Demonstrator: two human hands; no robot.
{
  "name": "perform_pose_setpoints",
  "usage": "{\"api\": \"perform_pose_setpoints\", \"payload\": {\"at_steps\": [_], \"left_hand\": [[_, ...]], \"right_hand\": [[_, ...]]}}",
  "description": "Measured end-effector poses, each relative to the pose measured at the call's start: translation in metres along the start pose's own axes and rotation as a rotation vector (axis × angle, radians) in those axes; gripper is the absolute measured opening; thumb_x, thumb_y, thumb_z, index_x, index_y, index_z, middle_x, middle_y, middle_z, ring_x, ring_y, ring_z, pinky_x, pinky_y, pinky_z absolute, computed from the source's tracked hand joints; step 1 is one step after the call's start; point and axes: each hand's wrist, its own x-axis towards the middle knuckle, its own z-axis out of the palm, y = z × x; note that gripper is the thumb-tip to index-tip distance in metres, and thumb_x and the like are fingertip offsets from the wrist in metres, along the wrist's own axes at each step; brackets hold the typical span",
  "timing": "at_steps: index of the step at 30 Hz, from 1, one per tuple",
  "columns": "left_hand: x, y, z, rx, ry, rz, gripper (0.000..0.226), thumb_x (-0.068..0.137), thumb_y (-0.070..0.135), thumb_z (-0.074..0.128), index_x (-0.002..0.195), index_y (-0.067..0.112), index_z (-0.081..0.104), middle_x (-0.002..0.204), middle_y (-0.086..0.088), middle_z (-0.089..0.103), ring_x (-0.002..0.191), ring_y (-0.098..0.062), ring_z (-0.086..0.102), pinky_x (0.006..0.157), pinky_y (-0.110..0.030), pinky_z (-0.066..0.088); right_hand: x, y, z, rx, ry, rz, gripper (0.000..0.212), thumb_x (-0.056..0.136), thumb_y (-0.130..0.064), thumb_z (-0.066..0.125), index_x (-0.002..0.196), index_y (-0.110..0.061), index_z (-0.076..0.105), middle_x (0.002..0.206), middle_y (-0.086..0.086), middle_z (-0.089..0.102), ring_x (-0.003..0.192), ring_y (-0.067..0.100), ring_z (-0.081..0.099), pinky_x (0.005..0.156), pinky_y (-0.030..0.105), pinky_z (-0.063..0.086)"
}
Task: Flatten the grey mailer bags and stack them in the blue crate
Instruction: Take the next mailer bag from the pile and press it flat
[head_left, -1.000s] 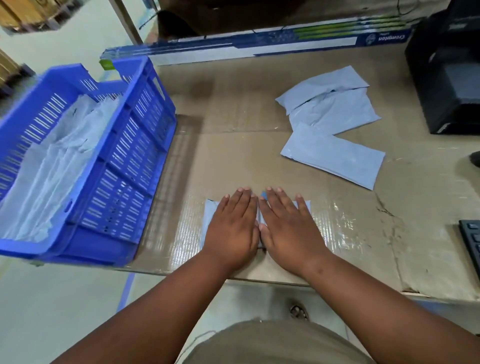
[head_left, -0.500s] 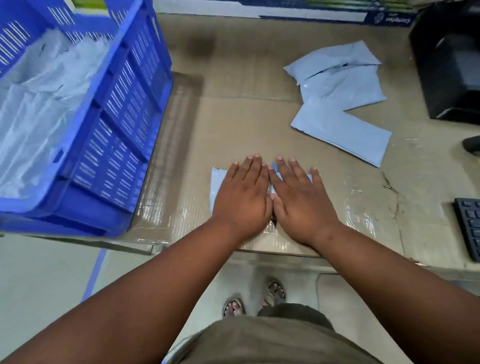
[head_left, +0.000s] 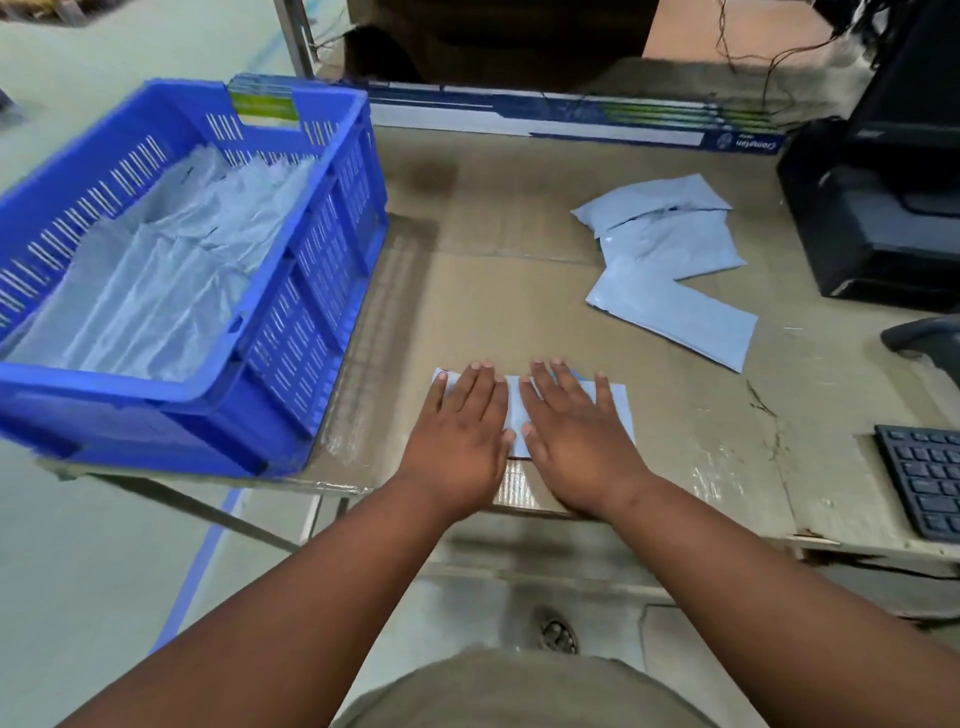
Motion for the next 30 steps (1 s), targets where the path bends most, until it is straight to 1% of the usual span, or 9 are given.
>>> {"api": "perform_pose_setpoints", "payload": {"at_steps": [2, 5, 8, 11, 16, 23, 25, 27, 30], "left_hand": [[-0.003, -0.004, 0.004, -0.024, -0.005, -0.033, 0.066, 0.108, 0.042, 0.029, 0.162, 0.005, 0.033, 0.170, -0.016, 0.030, 0.160, -0.032, 0.022, 0.127, -0.058, 0.018], [-0.003, -0.007, 0.010, -0.067, -0.013, -0.050, 0.067, 0.110, 0.045, 0.026, 0.166, 0.008, 0.025, 0.173, -0.016, 0.021, 0.163, -0.030, 0.013, 0.128, -0.056, 0.015], [-0.002, -0.009, 0.012, -0.077, -0.029, -0.037, 0.067, 0.110, 0.045, 0.024, 0.167, 0.008, 0.022, 0.174, -0.016, 0.017, 0.163, -0.030, 0.009, 0.129, -0.053, 0.013], [0.002, -0.009, 0.013, -0.083, -0.036, -0.037, 0.067, 0.110, 0.044, 0.023, 0.166, 0.008, 0.022, 0.174, -0.016, 0.018, 0.163, -0.030, 0.011, 0.129, -0.052, 0.013], [0.002, -0.009, 0.013, -0.094, -0.026, -0.033, 0.066, 0.110, 0.044, 0.027, 0.164, 0.007, 0.028, 0.171, -0.017, 0.027, 0.160, -0.033, 0.021, 0.128, -0.054, 0.017], [0.001, -0.008, 0.008, -0.069, -0.060, -0.038, 0.066, 0.110, 0.045, 0.024, 0.165, 0.009, 0.027, 0.170, -0.015, 0.028, 0.159, -0.032, 0.020, 0.127, -0.054, 0.016], [0.000, -0.007, 0.007, -0.056, -0.070, -0.051, 0.066, 0.110, 0.046, 0.024, 0.165, 0.011, 0.026, 0.171, -0.015, 0.026, 0.159, -0.033, 0.019, 0.128, -0.055, 0.015], [-0.003, -0.007, 0.004, -0.069, -0.088, -0.075, 0.067, 0.110, 0.049, 0.026, 0.166, 0.012, 0.025, 0.172, -0.019, 0.022, 0.160, -0.037, 0.016, 0.128, -0.058, 0.014], [-0.014, -0.004, -0.005, -0.076, -0.085, -0.090, 0.075, 0.106, 0.056, 0.034, 0.168, 0.016, 0.020, 0.175, -0.020, 0.011, 0.161, -0.041, 0.009, 0.128, -0.061, 0.015]], "right_hand": [[0.001, -0.006, 0.007, 0.025, -0.001, 0.029, 0.061, 0.109, -0.046, 0.017, 0.167, -0.028, 0.018, 0.177, -0.002, 0.010, 0.164, 0.023, 0.003, 0.126, 0.067, 0.010], [0.004, -0.003, 0.013, 0.045, 0.021, 0.051, 0.062, 0.107, -0.057, 0.014, 0.167, -0.040, 0.015, 0.176, -0.004, 0.016, 0.163, 0.028, 0.011, 0.123, 0.069, 0.012], [0.004, -0.001, 0.019, 0.017, 0.037, 0.047, 0.062, 0.108, -0.061, 0.013, 0.167, -0.044, 0.010, 0.176, -0.004, 0.014, 0.162, 0.030, 0.011, 0.121, 0.068, 0.016], [0.007, 0.000, 0.021, 0.021, 0.054, 0.045, 0.061, 0.108, -0.060, 0.014, 0.167, -0.045, 0.008, 0.177, -0.003, 0.011, 0.162, 0.030, 0.009, 0.123, 0.067, 0.015], [0.006, 0.001, 0.023, 0.031, 0.072, 0.051, 0.061, 0.108, -0.061, 0.014, 0.167, -0.044, 0.010, 0.177, -0.004, 0.011, 0.163, 0.029, 0.007, 0.125, 0.064, 0.013], [0.004, -0.001, 0.017, 0.042, 0.050, 0.052, 0.061, 0.108, -0.062, 0.012, 0.167, -0.045, 0.009, 0.177, -0.005, 0.010, 0.163, 0.027, 0.005, 0.127, 0.062, 0.009], [0.003, -0.002, 0.015, 0.024, 0.036, 0.051, 0.062, 0.108, -0.062, 0.011, 0.167, -0.045, 0.009, 0.177, -0.004, 0.010, 0.163, 0.027, 0.005, 0.127, 0.062, 0.008], [0.001, -0.003, 0.014, 0.018, 0.025, 0.061, 0.062, 0.108, -0.062, 0.011, 0.167, -0.044, 0.010, 0.178, -0.002, 0.008, 0.163, 0.028, 0.002, 0.126, 0.064, 0.006], [-0.004, -0.007, 0.008, -0.013, 0.069, 0.060, 0.062, 0.108, -0.058, 0.017, 0.167, -0.039, 0.014, 0.177, 0.004, 0.009, 0.163, 0.029, 0.002, 0.123, 0.070, 0.007]]}}
